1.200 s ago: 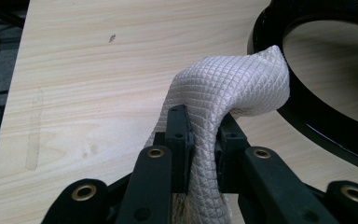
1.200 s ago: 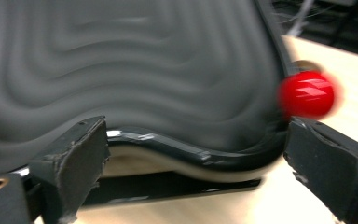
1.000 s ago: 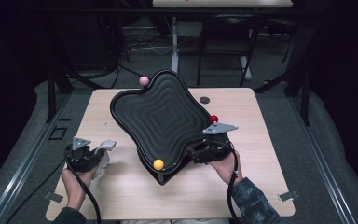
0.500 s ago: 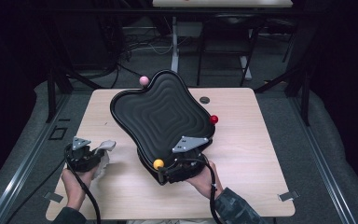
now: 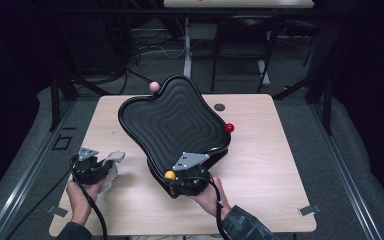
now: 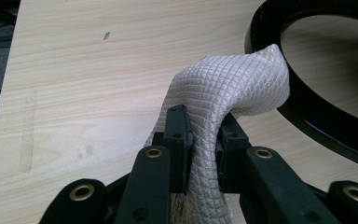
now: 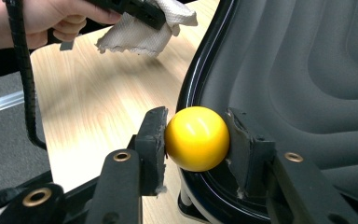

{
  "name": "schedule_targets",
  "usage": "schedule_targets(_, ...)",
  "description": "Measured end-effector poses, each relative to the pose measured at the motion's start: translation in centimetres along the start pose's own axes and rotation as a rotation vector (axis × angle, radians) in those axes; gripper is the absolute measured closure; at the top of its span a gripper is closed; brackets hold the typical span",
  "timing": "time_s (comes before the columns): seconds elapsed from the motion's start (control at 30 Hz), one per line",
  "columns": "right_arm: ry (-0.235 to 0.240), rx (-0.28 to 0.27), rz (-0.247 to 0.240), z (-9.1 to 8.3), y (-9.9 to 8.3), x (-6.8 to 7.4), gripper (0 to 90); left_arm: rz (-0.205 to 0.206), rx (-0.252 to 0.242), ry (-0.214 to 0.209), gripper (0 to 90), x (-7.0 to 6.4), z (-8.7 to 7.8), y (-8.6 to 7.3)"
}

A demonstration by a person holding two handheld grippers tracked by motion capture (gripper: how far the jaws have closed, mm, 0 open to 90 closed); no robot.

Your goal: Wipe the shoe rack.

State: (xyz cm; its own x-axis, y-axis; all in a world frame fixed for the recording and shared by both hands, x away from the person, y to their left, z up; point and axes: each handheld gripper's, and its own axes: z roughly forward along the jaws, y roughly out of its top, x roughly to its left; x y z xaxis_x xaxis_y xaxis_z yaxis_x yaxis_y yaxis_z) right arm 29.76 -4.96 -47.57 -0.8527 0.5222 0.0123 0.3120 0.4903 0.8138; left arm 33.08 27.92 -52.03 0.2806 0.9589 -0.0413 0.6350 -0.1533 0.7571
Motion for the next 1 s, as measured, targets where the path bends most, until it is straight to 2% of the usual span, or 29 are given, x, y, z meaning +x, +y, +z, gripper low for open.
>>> schedule_targets(0.27,0.000,0.001,0.001,-1.1,-0.8,-0.9,59.7,0.000,-0.004,-0.006,77.8,0.0,0.1,0.1)
schedule_targets(0.53,-0.013,0.015,0.029,-2.4,-1.6,-1.9,59.6,0.004,0.000,-0.012,77.8,0.0,0.3,0.3)
schedule_targets(1.0,-0.061,0.026,0.066,-4.4,-2.9,-3.3,59.5,0.008,0.004,-0.018,77.8,-0.1,0.5,0.5)
